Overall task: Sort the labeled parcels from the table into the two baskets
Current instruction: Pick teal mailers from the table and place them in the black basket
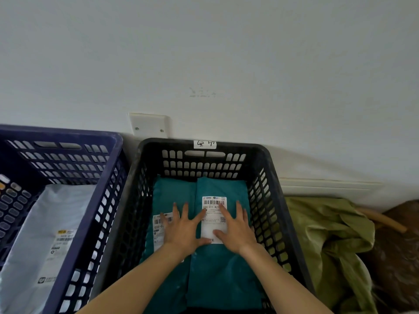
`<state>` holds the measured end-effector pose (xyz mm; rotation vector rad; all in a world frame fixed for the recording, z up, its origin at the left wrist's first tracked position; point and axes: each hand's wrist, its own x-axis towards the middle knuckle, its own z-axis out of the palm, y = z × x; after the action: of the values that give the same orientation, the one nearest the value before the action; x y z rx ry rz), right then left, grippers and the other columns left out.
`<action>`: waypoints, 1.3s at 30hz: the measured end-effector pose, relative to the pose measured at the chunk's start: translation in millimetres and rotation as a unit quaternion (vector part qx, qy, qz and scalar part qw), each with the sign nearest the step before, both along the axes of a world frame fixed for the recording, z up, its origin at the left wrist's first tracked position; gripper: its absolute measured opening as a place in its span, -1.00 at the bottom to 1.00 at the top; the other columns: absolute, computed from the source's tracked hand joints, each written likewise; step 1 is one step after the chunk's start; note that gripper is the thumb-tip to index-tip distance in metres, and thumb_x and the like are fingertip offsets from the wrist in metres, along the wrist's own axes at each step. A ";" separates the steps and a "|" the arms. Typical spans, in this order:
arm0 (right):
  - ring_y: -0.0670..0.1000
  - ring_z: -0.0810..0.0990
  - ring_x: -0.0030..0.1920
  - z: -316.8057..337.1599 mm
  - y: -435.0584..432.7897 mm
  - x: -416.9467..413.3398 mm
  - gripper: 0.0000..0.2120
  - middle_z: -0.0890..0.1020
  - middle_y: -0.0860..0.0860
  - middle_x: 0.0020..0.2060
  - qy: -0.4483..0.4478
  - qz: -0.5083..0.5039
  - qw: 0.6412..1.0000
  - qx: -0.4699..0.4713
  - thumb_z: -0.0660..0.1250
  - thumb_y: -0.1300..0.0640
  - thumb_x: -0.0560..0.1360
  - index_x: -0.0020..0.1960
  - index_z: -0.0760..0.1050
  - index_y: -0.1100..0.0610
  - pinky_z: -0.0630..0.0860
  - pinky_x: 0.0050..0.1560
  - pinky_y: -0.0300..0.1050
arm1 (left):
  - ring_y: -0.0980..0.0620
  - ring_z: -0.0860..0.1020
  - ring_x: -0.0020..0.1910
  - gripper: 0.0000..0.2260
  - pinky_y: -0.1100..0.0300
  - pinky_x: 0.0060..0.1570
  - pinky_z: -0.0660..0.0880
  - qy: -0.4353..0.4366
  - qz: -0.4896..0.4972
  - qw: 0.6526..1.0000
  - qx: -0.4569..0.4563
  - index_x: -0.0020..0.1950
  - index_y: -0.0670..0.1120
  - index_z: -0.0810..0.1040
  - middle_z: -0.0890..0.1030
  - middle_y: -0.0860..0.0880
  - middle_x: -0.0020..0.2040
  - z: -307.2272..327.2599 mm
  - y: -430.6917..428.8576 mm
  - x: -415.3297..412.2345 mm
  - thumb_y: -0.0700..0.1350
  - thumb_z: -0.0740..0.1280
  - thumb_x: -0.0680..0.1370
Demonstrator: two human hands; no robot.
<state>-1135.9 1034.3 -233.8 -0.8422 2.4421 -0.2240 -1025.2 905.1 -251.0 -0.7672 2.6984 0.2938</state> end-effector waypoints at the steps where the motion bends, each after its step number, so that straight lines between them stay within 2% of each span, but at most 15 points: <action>1: 0.17 -0.25 0.54 -2.3 0.3 -0.9 -0.24 -0.35 0.02 0.52 -0.005 0.001 1.000 0.005 0.26 -0.17 0.54 0.54 -0.18 -0.25 0.05 0.45 0.36 | -0.29 -0.23 0.51 -0.20 -0.47 0.32 -0.13 -0.008 0.001 1.000 0.005 0.52 0.31 -0.12 -0.15 -0.11 0.58 -1.3 -0.4 -0.7 0.47 0.18 0.39; 7: 0.23 -0.20 0.53 -9.4 -4.9 1.1 -0.22 -0.35 0.10 0.52 -0.003 0.012 0.999 0.040 0.22 -0.18 0.56 0.55 -0.25 -0.18 0.09 0.49 0.22 | -0.28 -0.22 0.51 -0.19 -0.49 0.31 0.03 -0.011 0.020 0.997 0.068 0.52 0.31 -0.07 -0.20 -0.08 0.57 -4.6 -0.4 -3.9 0.38 0.30 0.40; 13: 0.21 -0.21 0.54 -8.5 -6.3 -5.6 -0.20 -0.36 0.09 0.52 -0.053 0.003 0.998 0.038 0.25 -0.13 0.56 0.55 -0.25 -0.18 0.07 0.50 0.17 | -0.30 -0.19 0.51 -0.22 -0.47 0.32 0.09 -0.018 0.020 0.994 0.109 0.52 0.29 -0.01 -0.18 -0.10 0.56 -1.1 -6.1 -8.0 0.30 0.35 0.43; 17: 0.19 -0.08 0.54 4.7 -7.6 -11.4 -0.25 -0.26 0.09 0.54 -0.061 -0.007 0.998 0.026 0.26 -0.08 0.57 0.56 -0.17 -0.17 0.15 0.49 0.12 | -0.25 -0.10 0.53 -0.31 -0.40 0.35 0.13 -0.009 0.012 0.995 0.102 0.53 0.27 0.04 -0.10 -0.14 0.56 10.5 -8.5 -5.8 0.24 0.32 0.49; 21: 0.20 0.07 0.52 24.4 -5.3 -9.3 -0.30 -0.11 0.15 0.55 -0.042 -0.007 0.999 -0.013 0.24 -0.02 0.59 0.57 -0.10 -0.08 0.19 0.47 0.10 | -0.22 0.07 0.50 -0.41 -0.24 0.36 0.27 0.004 -0.005 0.997 0.080 0.54 0.16 0.13 0.08 -0.19 0.53 30.2 -6.3 3.7 0.11 0.29 0.56; 23: 0.19 0.11 0.51 36.4 -3.0 -5.9 -0.32 -0.05 0.15 0.55 -0.032 -0.001 0.999 -0.034 0.25 0.00 0.59 0.57 -0.06 -0.03 0.21 0.47 0.10 | -0.17 0.21 0.44 -0.46 -0.10 0.30 0.38 0.016 -0.010 0.998 0.062 0.52 0.08 0.21 0.23 -0.17 0.46 44.9 -3.0 10.5 0.03 0.29 0.57; 25: 0.19 0.17 0.49 49.7 0.0 -0.7 -0.33 0.02 0.15 0.54 -0.024 0.003 0.998 -0.060 0.26 0.01 0.58 0.57 -0.02 0.01 0.25 0.44 0.10 | -0.14 0.28 0.40 -0.50 -0.05 0.26 0.42 0.033 -0.002 0.998 0.048 0.50 0.04 0.25 0.30 -0.14 0.42 61.1 1.4 19.1 -0.01 0.28 0.57; 30: 0.15 0.20 0.49 87.6 6.4 23.0 -0.36 0.08 0.10 0.53 0.013 0.036 0.990 -0.136 0.25 0.02 0.60 0.56 0.01 0.06 0.27 0.43 0.08 | -0.14 0.31 0.38 -0.56 -0.08 0.24 0.43 0.072 0.014 0.997 -0.013 0.45 -0.01 0.30 0.30 -0.12 0.42 106.3 5.6 50.0 -0.03 0.27 0.58; 34: 0.13 0.32 0.41 120.4 2.6 51.5 -0.40 0.11 0.07 0.52 0.032 0.102 0.975 -0.197 0.21 0.02 0.61 0.55 0.02 0.07 0.37 0.33 0.09 | -0.13 0.28 0.42 -0.55 -0.08 0.28 0.40 0.105 0.054 0.991 -0.057 0.46 0.01 0.30 0.26 -0.09 0.46 147.6 1.5 84.2 -0.01 0.27 0.58; 36: 0.11 0.38 0.36 134.0 -2.3 66.4 -0.41 0.11 0.06 0.52 0.036 0.127 0.965 -0.228 0.20 0.01 0.62 0.55 0.03 0.07 0.41 0.27 0.02 | -0.11 0.29 0.42 -0.56 -0.08 0.27 0.42 0.134 0.081 0.985 -0.067 0.46 0.03 0.31 0.28 -0.07 0.46 166.2 0.1 107.9 0.01 0.27 0.58; 39: 0.08 0.34 0.40 151.0 -10.2 92.7 -0.42 0.12 0.05 0.51 0.030 0.159 0.948 -0.275 0.20 0.02 0.62 0.55 0.04 0.07 0.39 0.24 -0.06 | -0.11 0.33 0.37 -0.57 -0.04 0.24 0.44 0.162 0.121 0.977 -0.073 0.45 0.02 0.33 0.33 -0.06 0.41 188.6 -0.2 148.4 0.02 0.26 0.59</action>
<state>-1043.2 1024.1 -82.8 -1.4809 2.2753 -0.7887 -876.7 904.9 -62.4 -1.1882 2.9550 0.3029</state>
